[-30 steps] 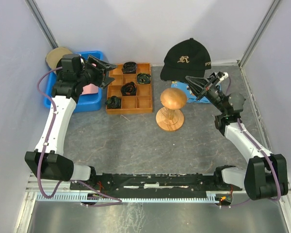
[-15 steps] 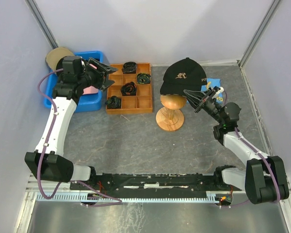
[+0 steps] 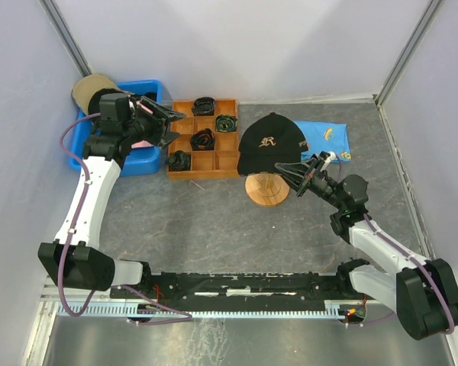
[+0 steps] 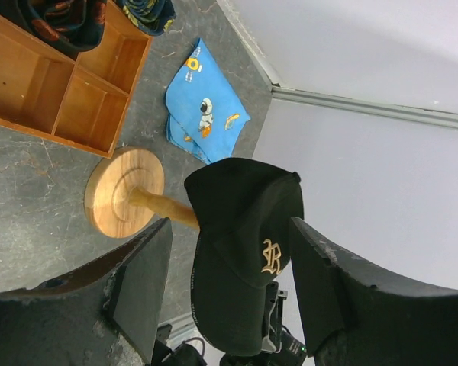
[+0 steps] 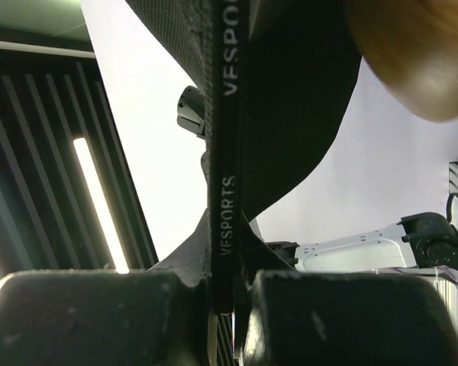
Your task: Stack the hats
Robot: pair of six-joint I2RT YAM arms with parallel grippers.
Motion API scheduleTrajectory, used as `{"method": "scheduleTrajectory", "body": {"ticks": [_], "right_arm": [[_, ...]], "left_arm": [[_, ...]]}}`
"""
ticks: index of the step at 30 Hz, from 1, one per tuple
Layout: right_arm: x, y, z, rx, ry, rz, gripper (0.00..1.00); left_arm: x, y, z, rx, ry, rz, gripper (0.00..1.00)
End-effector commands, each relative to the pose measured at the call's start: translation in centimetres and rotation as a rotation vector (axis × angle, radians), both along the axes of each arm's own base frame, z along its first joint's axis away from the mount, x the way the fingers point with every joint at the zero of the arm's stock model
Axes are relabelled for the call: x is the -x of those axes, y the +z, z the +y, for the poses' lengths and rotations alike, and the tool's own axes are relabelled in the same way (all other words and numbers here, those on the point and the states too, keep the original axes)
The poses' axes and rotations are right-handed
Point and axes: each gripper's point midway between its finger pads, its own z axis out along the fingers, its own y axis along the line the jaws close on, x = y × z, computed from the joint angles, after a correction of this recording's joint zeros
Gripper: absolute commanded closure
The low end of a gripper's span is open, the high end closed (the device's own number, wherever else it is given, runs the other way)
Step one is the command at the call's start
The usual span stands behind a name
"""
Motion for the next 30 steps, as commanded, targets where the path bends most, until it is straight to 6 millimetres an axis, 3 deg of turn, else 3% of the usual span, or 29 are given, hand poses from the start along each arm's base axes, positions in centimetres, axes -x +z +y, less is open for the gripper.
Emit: {"method": "scheduleTrajectory", "body": {"ticks": [1, 10, 23, 27, 30], "right_arm": [[0.9, 1.1, -0.9, -0.121, 0.012, 0.126, 1.00], [3.7, -2.0, -0.7, -0.015, 0.051, 0.139, 1.00], [6.6, -8.6, -0.4, 0.165, 0.120, 0.211, 0.97], [7.1, -10.5, -0.4, 0.199, 0.124, 0.238, 0.85], [7.1, -10.9, -0.4, 0.229, 0.123, 0.235, 0.67]], "left_arm": [[0.9, 2.0, 0.2, -0.042, -0.030, -0.102, 0.31], [1.3, 1.9, 0.3, -0.059, -0.038, -0.100, 0.31], [1.5, 1.5, 0.5, -0.080, -0.046, -0.095, 0.31], [1.6, 1.5, 0.6, -0.088, -0.043, -0.096, 0.31], [1.5, 1.5, 0.6, -0.091, -0.045, -0.095, 0.31]]}}
